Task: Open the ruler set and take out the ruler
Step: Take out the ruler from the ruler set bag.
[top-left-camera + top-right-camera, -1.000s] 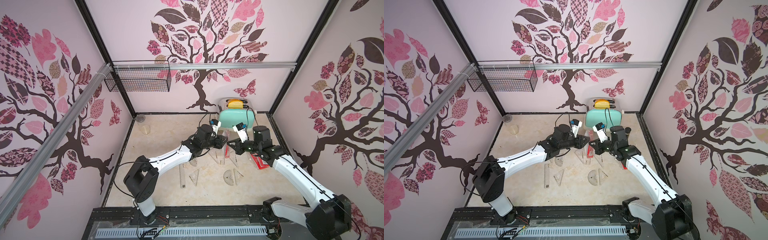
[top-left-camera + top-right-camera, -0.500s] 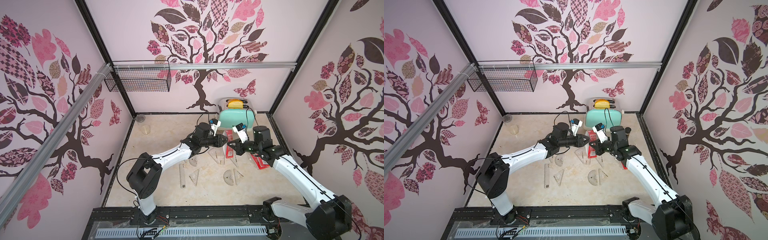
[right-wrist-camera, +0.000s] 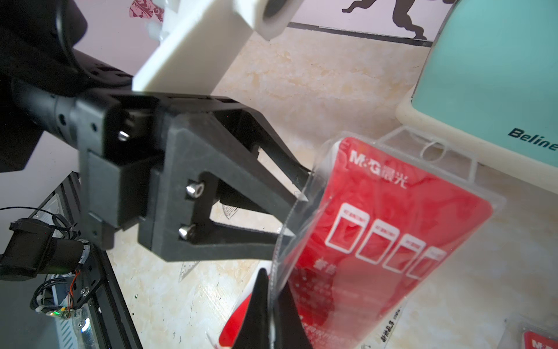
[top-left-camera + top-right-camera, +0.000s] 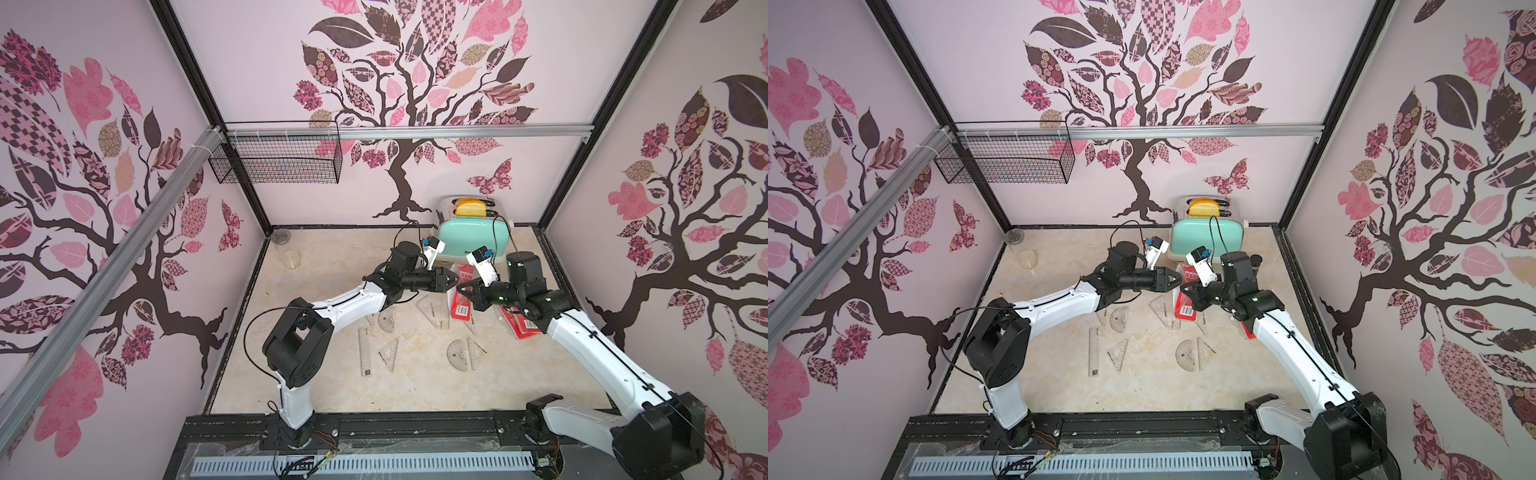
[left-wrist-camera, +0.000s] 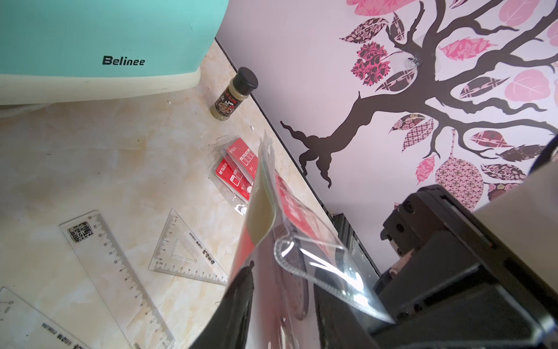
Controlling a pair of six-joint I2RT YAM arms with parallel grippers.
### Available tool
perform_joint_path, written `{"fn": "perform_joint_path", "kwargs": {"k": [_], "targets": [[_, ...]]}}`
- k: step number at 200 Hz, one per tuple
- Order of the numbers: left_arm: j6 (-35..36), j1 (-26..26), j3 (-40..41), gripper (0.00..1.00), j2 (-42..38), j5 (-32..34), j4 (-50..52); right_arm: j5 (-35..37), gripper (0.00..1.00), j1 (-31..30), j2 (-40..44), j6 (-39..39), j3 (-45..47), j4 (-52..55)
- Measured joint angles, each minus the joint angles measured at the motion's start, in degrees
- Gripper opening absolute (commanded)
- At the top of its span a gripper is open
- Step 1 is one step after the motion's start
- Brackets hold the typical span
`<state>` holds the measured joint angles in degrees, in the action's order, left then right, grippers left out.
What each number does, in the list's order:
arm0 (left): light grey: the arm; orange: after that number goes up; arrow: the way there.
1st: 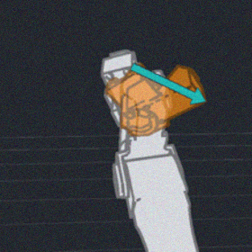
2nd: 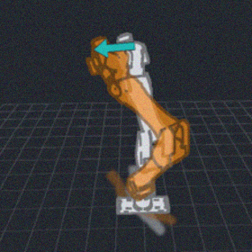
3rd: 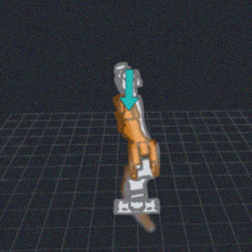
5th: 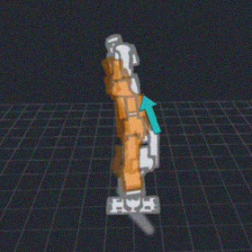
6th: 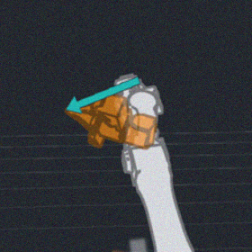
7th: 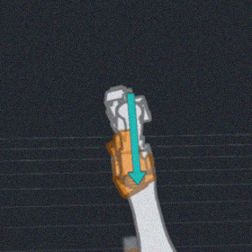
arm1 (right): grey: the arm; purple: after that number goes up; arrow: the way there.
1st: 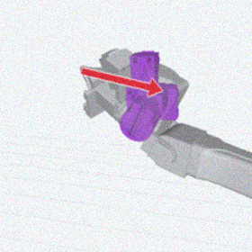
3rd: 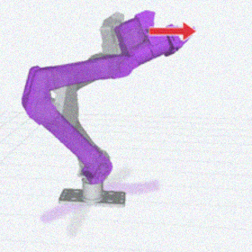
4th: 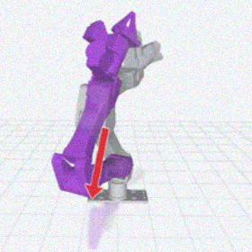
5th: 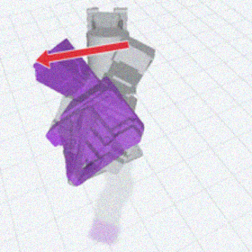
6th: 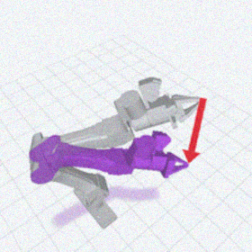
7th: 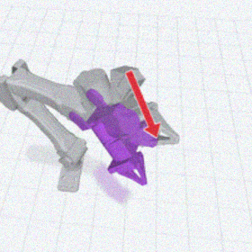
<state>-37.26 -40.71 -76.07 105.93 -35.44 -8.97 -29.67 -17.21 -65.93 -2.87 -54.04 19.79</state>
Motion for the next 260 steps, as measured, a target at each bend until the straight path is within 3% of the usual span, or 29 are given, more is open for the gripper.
{"fn": "perform_joint_path", "kwargs": {"k": [40,104,164,199,260], "targets": [[0.85,-0.09,-1.51,0.39,0.85,-1.09,2.43,0.22,0.0,0.15,0.0,-0.33,0.0,1.01],[3.26,-0.33,-2.58,0.31,2.01,-3.85,5.09,0.7,0.0,0.11,0.0,-1.49,-0.02,2.03],[5.55,-1.14,-3.15,0.16,2.99,-5.79,7.8,0.94,0.0,0.11,0.0,-2.12,-0.02,2.03],[5.7,-1.01,-3.1,0.08,2.97,-4.02,8.31,1.18,0.0,0.11,0.0,-2.19,-0.02,1.99],[5.84,0.07,-0.11,0.03,-0.81,1.55,8.81,1.53,0.0,0.09,0.0,-2.34,-0.02,1.42]]}}
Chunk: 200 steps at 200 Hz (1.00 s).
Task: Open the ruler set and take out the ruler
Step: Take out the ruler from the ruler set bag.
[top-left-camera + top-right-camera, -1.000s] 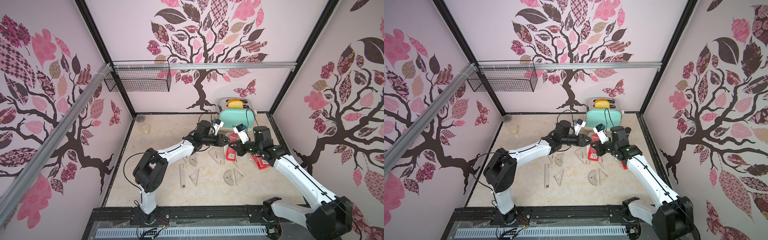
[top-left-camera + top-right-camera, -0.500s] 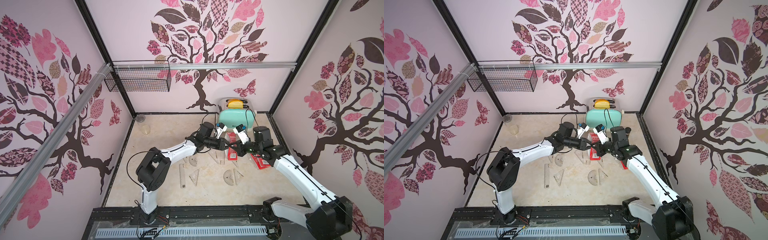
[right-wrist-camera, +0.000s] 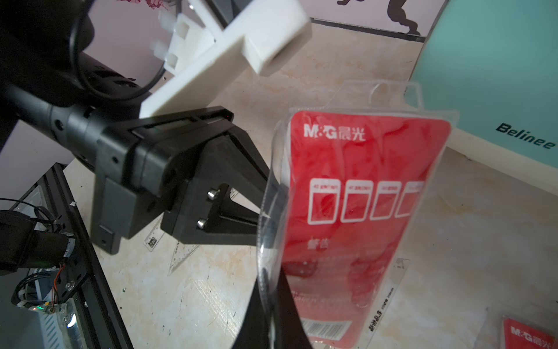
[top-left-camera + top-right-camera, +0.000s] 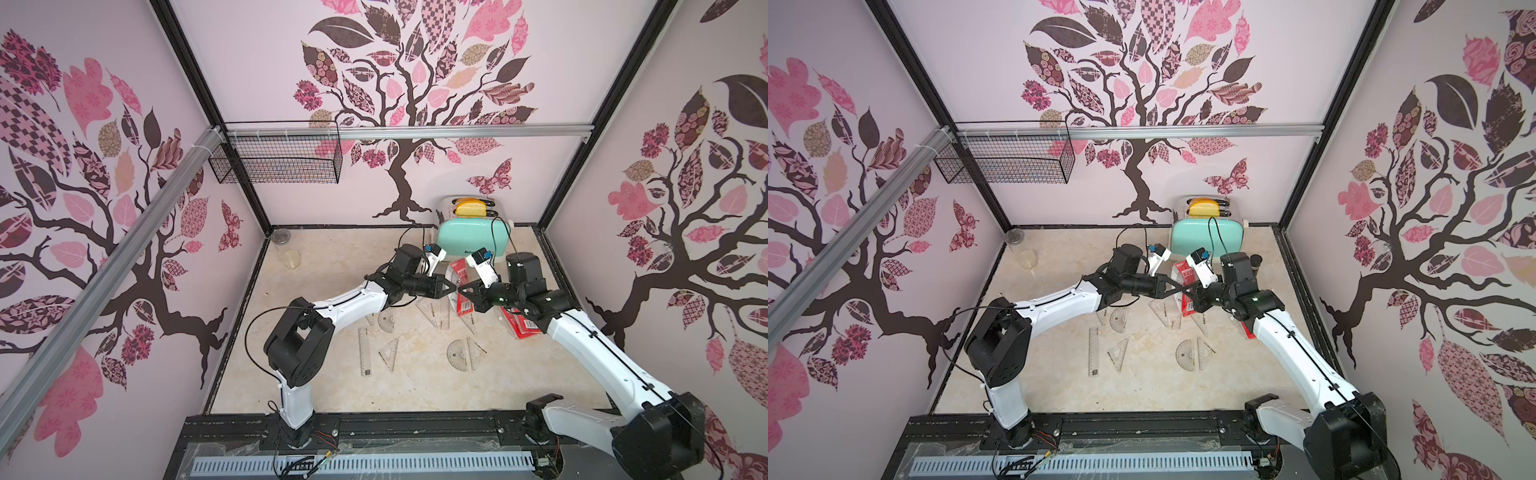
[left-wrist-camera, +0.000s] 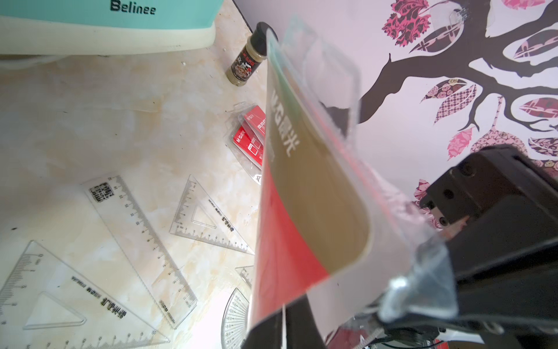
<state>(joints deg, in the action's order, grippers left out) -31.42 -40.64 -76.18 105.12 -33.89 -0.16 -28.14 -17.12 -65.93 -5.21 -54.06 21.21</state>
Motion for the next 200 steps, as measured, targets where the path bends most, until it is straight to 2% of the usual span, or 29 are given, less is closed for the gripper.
{"fn": "perform_joint_path", "kwargs": {"k": [37,119,175,200], "targets": [[0.17,0.2,0.24,0.04,-1.16,1.73,0.2,0.24,0.0,0.02,0.0,-0.04,0.0,-0.46],[-0.15,0.02,-1.77,0.22,0.2,2.01,0.31,-0.81,0.0,0.02,0.0,0.02,0.0,-0.74],[-0.28,-0.48,-2.49,0.23,1.46,2.56,0.24,-1.2,0.0,0.02,0.0,0.04,0.0,-0.72],[-0.31,-0.55,-3.08,0.19,1.68,2.86,0.39,-1.22,0.0,0.02,0.0,0.04,0.0,-0.74]]}}
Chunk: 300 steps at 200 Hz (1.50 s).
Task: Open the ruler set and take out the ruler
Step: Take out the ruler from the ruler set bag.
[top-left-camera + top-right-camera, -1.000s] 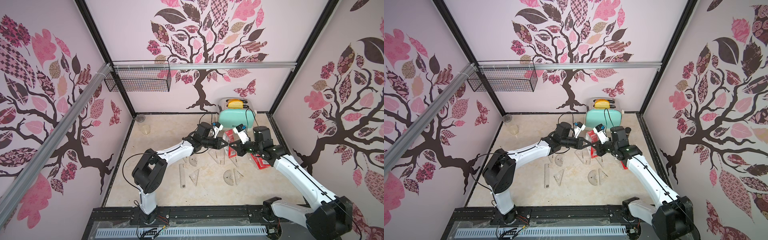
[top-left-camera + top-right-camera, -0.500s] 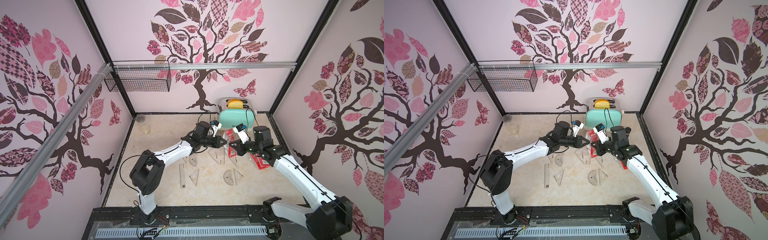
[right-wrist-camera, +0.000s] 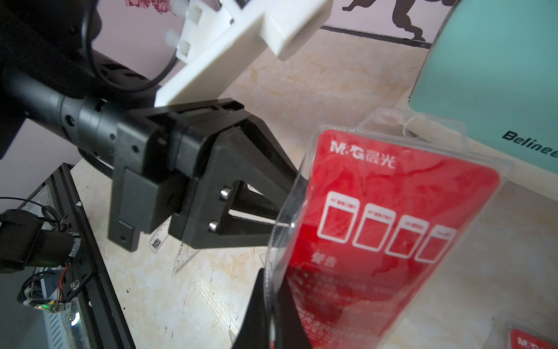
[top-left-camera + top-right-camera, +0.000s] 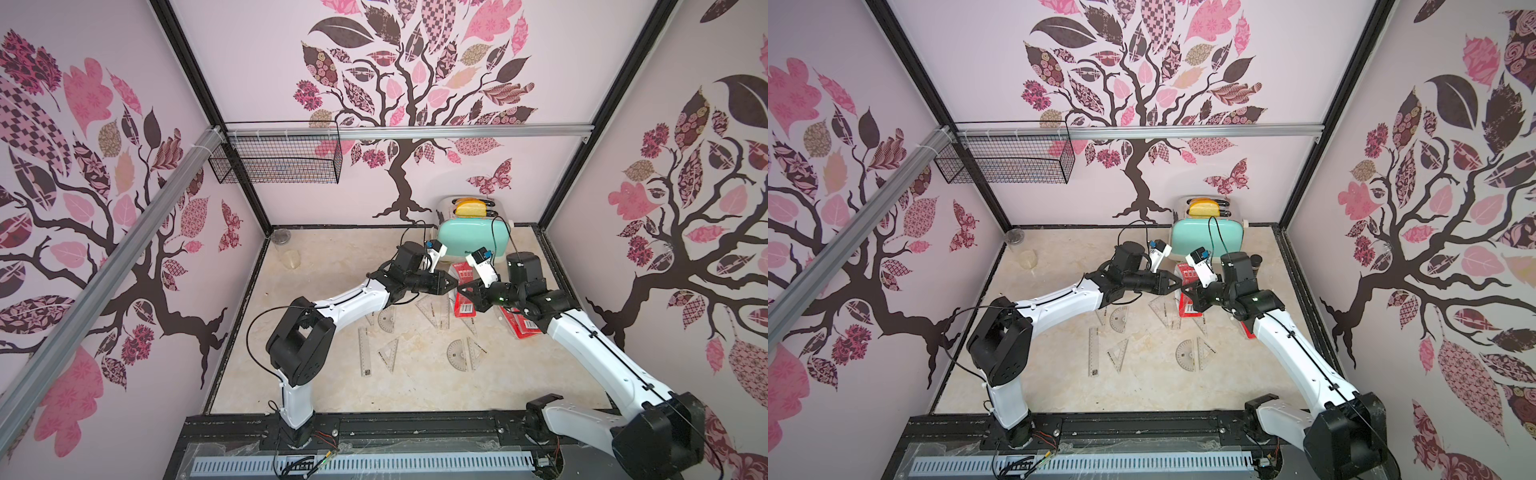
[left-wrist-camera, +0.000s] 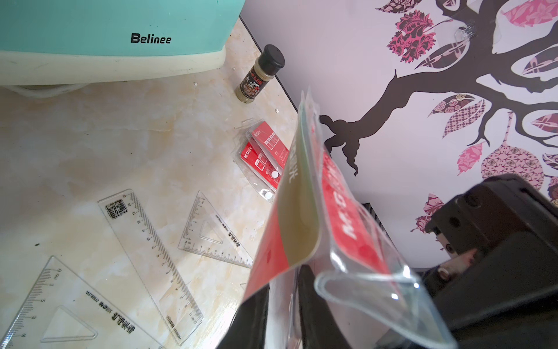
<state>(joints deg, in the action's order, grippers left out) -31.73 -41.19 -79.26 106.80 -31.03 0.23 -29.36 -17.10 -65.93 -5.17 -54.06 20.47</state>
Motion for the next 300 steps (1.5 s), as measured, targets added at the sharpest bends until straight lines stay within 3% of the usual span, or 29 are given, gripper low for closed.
{"fn": "perform_joint_path", "kwargs": {"k": [106,184,234,300], "targets": [[1.46,-1.33,-1.6,0.21,0.44,3.52,1.9,-0.04,0.0,0.0,0.0,0.04,0.0,-0.09],[6.78,-4.63,-2.32,0.23,0.13,13.0,4.35,-0.04,0.0,0.0,-0.15,0.2,0.02,-0.04],[8.7,-5.79,1.84,0.25,-3.52,18.95,2.36,-0.46,0.0,-0.02,-0.17,0.2,0.02,-0.11],[9.38,-5.79,4.96,0.26,-5.95,21.57,-0.72,-0.46,0.0,-0.02,-0.24,0.2,0.02,-0.15]]}}
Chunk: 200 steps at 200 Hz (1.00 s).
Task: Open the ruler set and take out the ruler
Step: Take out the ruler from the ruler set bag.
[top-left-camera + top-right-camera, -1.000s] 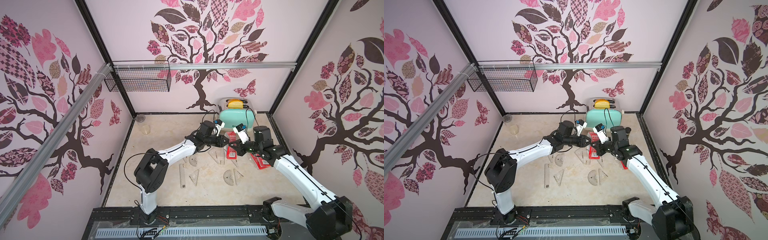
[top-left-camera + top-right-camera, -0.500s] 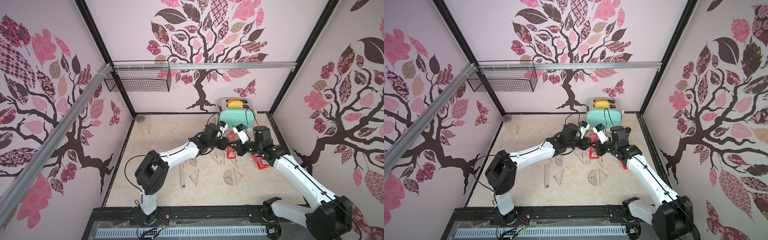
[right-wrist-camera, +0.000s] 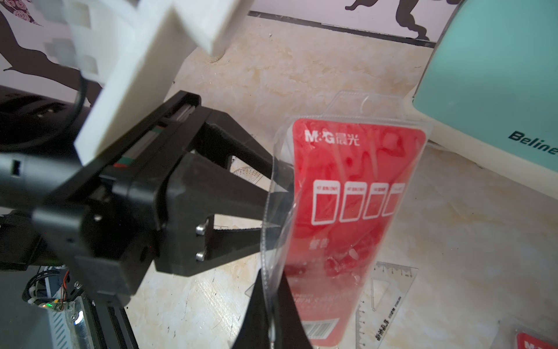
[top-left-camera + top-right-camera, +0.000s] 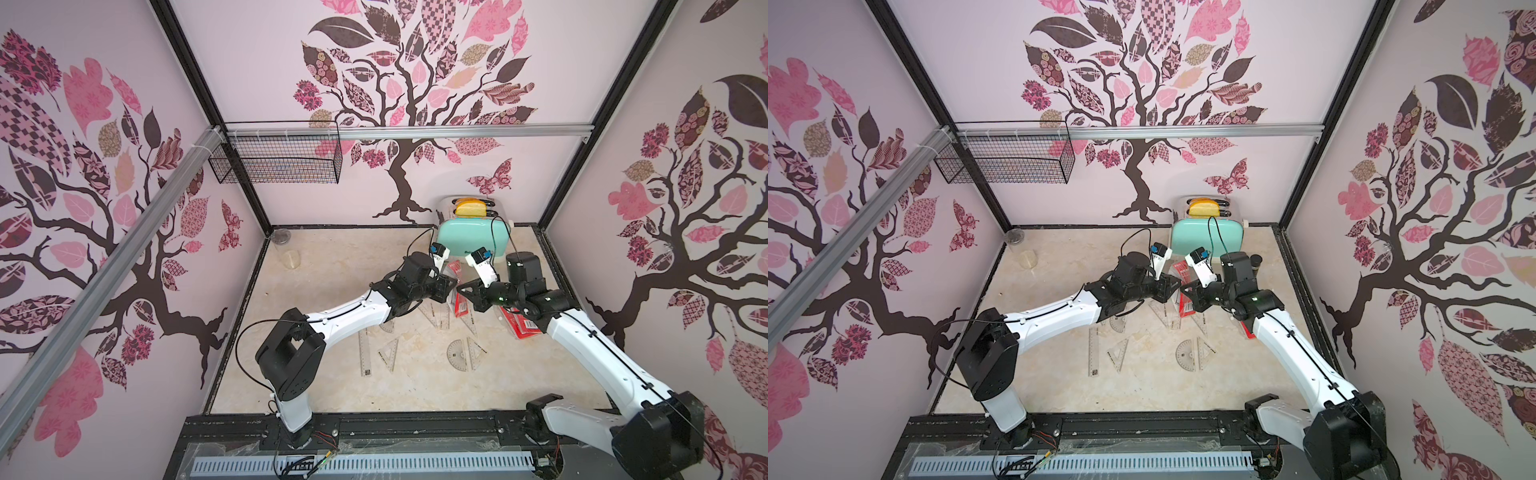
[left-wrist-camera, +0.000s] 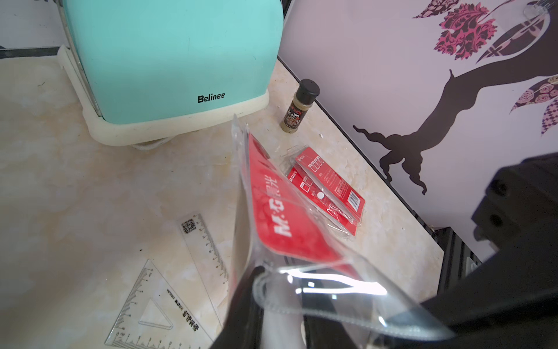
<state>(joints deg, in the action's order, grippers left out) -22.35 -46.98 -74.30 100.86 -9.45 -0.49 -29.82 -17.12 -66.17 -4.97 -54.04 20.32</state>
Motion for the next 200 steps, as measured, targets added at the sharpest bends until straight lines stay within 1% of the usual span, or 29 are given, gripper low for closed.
{"fn": "perform_joint_path", "kwargs": {"k": [39,59,148,200], "targets": [[0.17,0.0,0.17,0.26,-0.13,-0.26,-0.02,0.0,0.0,0.0,-0.13,0.0,0.0,0.02],[0.17,0.0,0.17,0.24,-0.46,-1.03,0.76,0.02,0.0,0.0,-0.15,-0.02,0.0,0.04],[-0.76,-0.11,1.62,0.21,-1.53,-7.76,4.04,0.42,0.0,0.0,-0.24,-0.02,0.0,0.04],[-1.88,-0.59,2.91,0.19,-1.53,-9.7,4.72,1.11,0.0,0.0,-0.24,-0.02,0.0,0.04]]}}
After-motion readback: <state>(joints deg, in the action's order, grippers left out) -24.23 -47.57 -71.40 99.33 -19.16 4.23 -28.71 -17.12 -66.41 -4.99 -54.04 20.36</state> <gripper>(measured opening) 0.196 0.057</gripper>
